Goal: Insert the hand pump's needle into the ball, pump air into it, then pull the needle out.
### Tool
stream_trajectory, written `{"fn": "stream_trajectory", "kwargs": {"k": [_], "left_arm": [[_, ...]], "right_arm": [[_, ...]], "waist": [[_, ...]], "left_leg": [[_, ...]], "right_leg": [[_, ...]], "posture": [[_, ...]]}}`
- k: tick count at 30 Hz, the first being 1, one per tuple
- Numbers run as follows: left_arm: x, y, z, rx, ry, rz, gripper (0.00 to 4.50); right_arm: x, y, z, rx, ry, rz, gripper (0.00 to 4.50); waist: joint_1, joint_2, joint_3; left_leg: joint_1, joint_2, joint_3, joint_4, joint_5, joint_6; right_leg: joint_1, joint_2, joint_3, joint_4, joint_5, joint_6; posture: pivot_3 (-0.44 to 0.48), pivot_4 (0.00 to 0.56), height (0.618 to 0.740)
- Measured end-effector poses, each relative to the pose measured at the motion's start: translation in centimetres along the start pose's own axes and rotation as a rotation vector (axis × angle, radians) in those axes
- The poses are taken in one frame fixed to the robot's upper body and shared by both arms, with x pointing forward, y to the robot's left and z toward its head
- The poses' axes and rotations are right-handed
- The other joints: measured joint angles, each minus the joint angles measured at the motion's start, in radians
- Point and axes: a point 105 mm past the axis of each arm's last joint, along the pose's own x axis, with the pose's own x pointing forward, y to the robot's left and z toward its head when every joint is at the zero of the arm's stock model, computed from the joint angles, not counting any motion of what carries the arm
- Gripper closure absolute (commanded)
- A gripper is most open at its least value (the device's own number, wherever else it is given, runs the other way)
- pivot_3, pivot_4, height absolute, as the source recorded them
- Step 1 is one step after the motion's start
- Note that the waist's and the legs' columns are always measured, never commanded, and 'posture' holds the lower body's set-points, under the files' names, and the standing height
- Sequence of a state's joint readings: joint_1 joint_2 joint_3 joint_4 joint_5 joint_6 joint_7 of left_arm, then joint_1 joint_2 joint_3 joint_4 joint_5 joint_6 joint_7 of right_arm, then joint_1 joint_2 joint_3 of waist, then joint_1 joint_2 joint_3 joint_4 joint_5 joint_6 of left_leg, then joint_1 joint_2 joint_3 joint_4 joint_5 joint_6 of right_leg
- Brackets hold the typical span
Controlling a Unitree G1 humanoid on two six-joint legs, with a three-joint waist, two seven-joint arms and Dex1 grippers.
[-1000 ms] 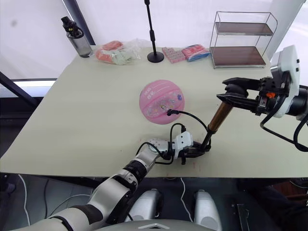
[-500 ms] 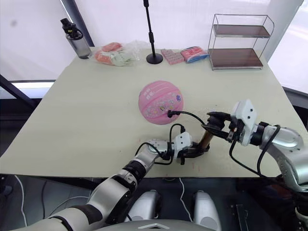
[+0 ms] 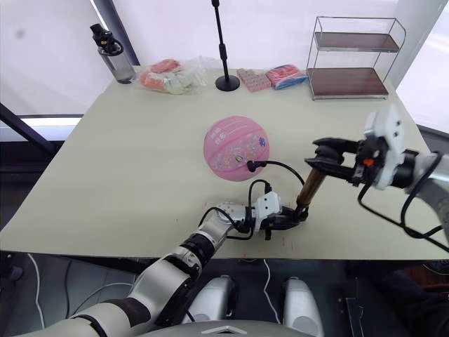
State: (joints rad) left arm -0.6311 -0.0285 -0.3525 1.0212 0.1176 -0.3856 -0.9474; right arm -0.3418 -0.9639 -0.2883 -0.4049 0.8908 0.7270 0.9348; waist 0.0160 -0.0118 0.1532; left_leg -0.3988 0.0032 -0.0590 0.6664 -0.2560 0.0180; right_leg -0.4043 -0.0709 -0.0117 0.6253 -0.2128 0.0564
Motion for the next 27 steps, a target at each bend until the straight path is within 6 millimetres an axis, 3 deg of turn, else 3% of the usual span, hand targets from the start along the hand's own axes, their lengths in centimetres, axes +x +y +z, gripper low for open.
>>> {"fn": "stream_trajectory", "kwargs": {"k": [4, 8, 17, 24, 27], "left_arm": [[0.0, 0.0, 0.0, 0.000, 0.000, -0.001, 3.43], [0.0, 0.0, 0.0, -0.001, 0.000, -0.001, 3.43], [-0.3, 0.1, -0.7, -0.012, 0.019, 0.015, 3.43], [-0.2, -0.1, -0.7, -0.013, 0.020, 0.012, 3.43], [-0.2, -0.1, -0.6, -0.013, 0.018, 0.012, 3.43]], "right_arm": [[-1.0, -0.4, 2.9, -0.043, -0.029, -0.010, 2.67], [-1.0, -0.8, 2.7, -0.042, -0.024, -0.036, 2.67], [2.0, 0.6, -4.9, -0.032, 0.030, -0.064, 2.67], [2.8, 1.8, -8.8, -0.015, 0.081, -0.070, 2.67], [2.9, 1.9, -9.2, -0.008, 0.081, -0.071, 2.67]], "waist": [[0.000, 0.000, 0.000], [-0.001, 0.000, 0.000], [-0.004, -0.009, -0.010], [-0.003, -0.009, -0.010], [-0.002, -0.009, -0.010]], "left_leg": [[0.000, 0.000, 0.000, 0.000, 0.000, 0.000], [0.000, 0.000, 0.000, 0.000, 0.000, 0.000], [0.005, 0.002, 0.000, 0.001, 0.000, 0.000], [0.008, 0.002, 0.000, 0.000, 0.000, 0.000], [0.008, 0.002, 0.000, 0.000, 0.000, 0.000]], "right_leg": [[0.000, 0.000, 0.000, 0.000, 0.000, 0.000], [0.000, 0.000, 0.000, 0.000, 0.000, 0.000], [0.004, 0.001, 0.000, 0.000, 0.000, 0.000], [0.006, 0.001, -0.001, 0.000, 0.000, 0.000], [0.006, 0.001, -0.001, 0.000, 0.000, 0.000]], "posture": [[0.000, 0.150, 0.731], [0.000, 0.150, 0.731], [0.000, 0.150, 0.731], [0.000, 0.150, 0.731], [0.000, 0.150, 0.731]]}}
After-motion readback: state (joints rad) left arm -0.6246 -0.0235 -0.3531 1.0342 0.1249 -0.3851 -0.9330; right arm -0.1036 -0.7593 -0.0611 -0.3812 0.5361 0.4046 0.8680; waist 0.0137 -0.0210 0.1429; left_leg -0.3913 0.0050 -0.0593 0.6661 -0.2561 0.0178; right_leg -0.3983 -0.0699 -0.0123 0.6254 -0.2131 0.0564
